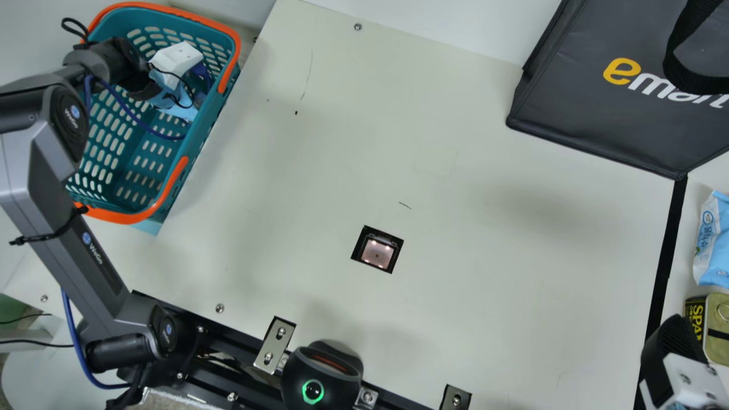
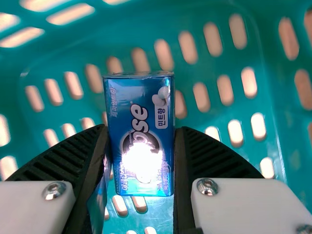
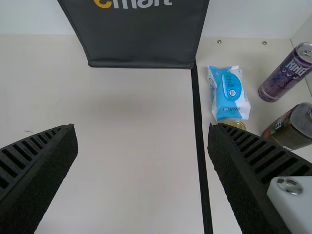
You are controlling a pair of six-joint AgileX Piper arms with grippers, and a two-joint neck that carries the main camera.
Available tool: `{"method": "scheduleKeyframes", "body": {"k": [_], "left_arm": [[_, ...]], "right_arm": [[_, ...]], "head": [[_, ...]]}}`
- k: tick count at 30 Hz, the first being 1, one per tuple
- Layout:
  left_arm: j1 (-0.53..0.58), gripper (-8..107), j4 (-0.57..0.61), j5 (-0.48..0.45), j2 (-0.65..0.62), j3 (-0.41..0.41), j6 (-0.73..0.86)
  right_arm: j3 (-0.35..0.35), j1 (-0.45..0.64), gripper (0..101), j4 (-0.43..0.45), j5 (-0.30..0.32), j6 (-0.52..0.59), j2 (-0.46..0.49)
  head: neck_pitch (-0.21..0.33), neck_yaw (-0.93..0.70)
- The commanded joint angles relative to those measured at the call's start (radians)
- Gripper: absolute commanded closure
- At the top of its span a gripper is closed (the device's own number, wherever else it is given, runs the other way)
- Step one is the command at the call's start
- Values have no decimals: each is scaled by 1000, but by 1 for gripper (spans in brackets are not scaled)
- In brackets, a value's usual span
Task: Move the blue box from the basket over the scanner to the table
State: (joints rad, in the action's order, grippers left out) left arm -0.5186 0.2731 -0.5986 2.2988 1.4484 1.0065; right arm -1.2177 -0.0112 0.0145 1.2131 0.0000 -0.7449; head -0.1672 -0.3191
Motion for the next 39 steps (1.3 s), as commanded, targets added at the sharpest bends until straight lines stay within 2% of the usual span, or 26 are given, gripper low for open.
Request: {"method": "scheduleKeyframes", "body": {"k": [1,8,23,30,39], "left_arm": [[-1,107,5,16,-31,-16,-55],[-1,107,-55,32,-169,-103,-293],[40,107,-379,-37,-512,-227,-907],[89,107,-439,-129,-644,-226,-1069],[208,107,-400,-270,-786,-210,-1141]], "right_arm": [[0,0,6,0,0,0,0],[0,0,6,0,0,0,0],[0,0,6,0,0,0,0],[0,0,6,0,0,0,0],[0,0,6,0,0,0,0]], "head": [[29,-2],[29,-2],[29,-2],[29,-2],[29,-2]]}}
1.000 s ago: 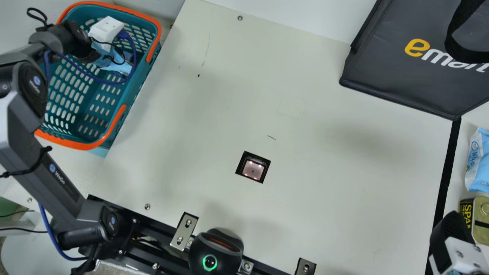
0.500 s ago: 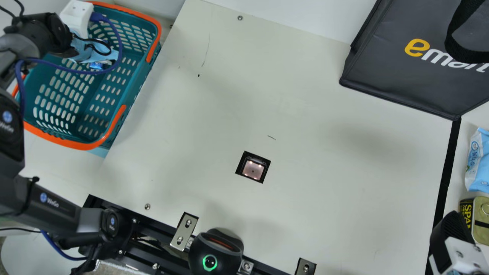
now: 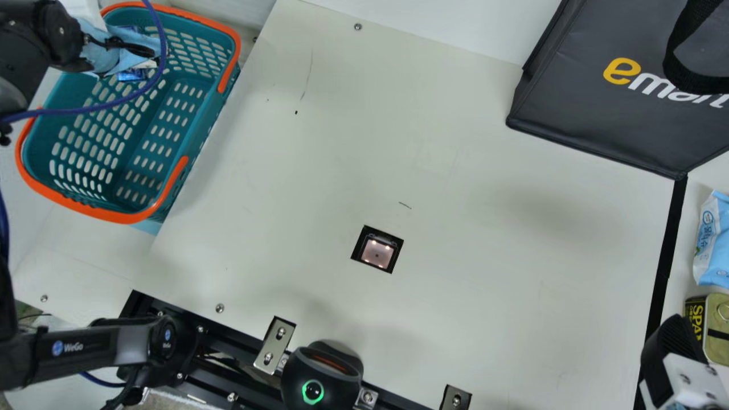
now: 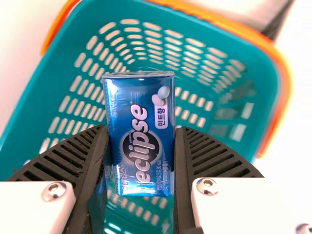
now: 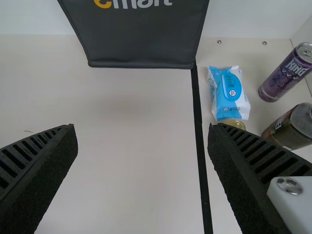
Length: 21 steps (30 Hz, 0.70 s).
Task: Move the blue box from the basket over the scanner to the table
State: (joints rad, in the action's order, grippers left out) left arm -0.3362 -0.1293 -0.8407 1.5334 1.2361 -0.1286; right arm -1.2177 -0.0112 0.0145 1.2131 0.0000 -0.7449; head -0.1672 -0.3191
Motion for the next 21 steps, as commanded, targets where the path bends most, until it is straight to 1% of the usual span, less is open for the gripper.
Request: {"method": "scheduleKeyframes", "body": {"k": [1,10,21], "left_arm": [[43,107,6,-45,-33,4,-12],[258,107,42,-194,-114,21,-96],[550,107,84,-319,-130,68,-246]], "right_arm": [[0,0,6,0,0,0,0],[0,0,6,0,0,0,0],[0,0,6,0,0,0,0]], "head": [[29,-2],[29,-2],[29,-2]]}}
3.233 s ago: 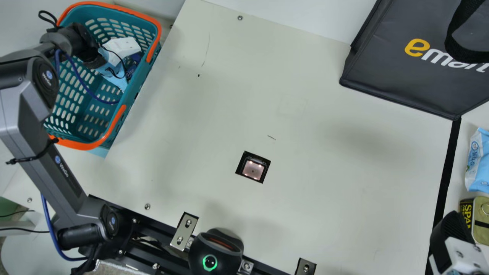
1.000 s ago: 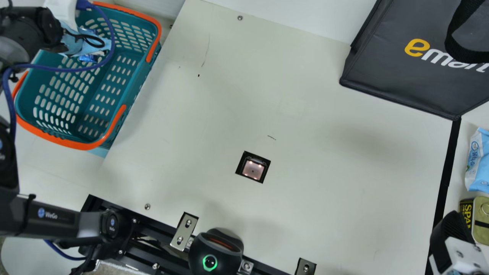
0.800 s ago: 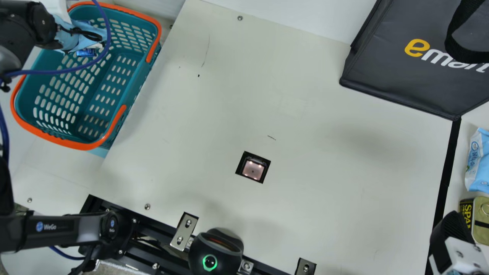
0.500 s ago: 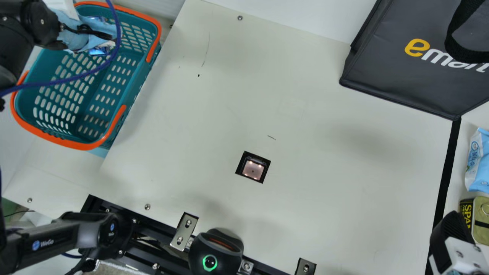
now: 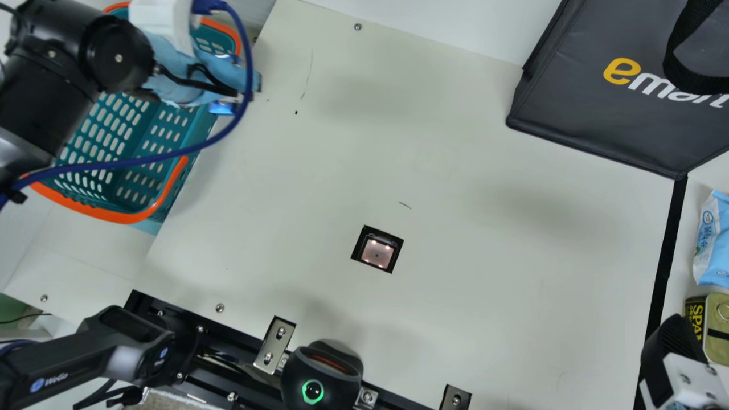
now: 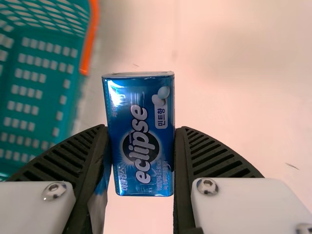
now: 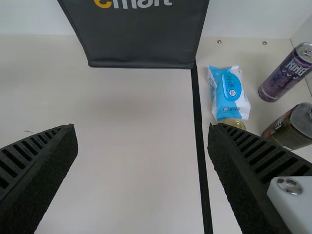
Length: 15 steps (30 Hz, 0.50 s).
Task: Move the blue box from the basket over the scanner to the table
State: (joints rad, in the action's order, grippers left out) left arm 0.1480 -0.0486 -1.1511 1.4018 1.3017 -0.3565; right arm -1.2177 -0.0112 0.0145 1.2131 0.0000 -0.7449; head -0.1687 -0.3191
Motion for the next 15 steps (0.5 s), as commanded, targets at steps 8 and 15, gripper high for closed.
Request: {"method": "scheduleKeyframes", "body": {"k": [8,15], "left_arm": [[276,107,18,-55,40,31,-135],[445,107,32,-69,96,33,-228]], "right_arm": [[0,0,6,0,0,0,0],[0,0,6,0,1,0,0]], "head": [[30,-2],[30,-2]]}}
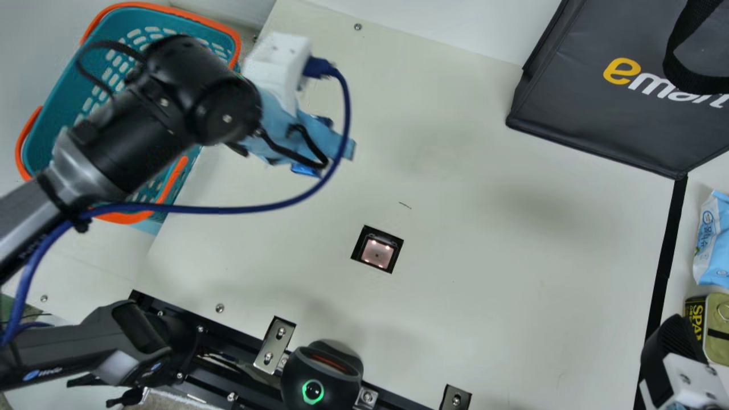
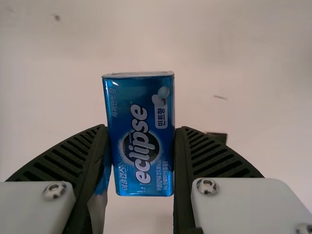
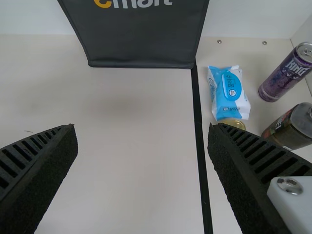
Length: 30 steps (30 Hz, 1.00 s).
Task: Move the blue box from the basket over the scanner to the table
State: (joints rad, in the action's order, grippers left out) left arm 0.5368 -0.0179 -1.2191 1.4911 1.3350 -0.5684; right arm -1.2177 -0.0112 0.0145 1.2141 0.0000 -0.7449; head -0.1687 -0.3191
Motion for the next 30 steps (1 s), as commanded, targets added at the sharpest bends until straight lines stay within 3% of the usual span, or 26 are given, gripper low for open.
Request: {"method": "scheduleKeyframes", "body": {"k": [1,13,30], "left_arm": [[77,107,4,-1,16,-1,-28],[238,107,31,21,105,-35,-122],[332,107,-6,136,204,-134,-187]], "right_arm": [[0,0,6,0,0,0,0],[0,0,6,0,0,0,0],[0,0,6,0,0,0,0]], "head": [[30,-2],[30,-2],[30,-2]]}}
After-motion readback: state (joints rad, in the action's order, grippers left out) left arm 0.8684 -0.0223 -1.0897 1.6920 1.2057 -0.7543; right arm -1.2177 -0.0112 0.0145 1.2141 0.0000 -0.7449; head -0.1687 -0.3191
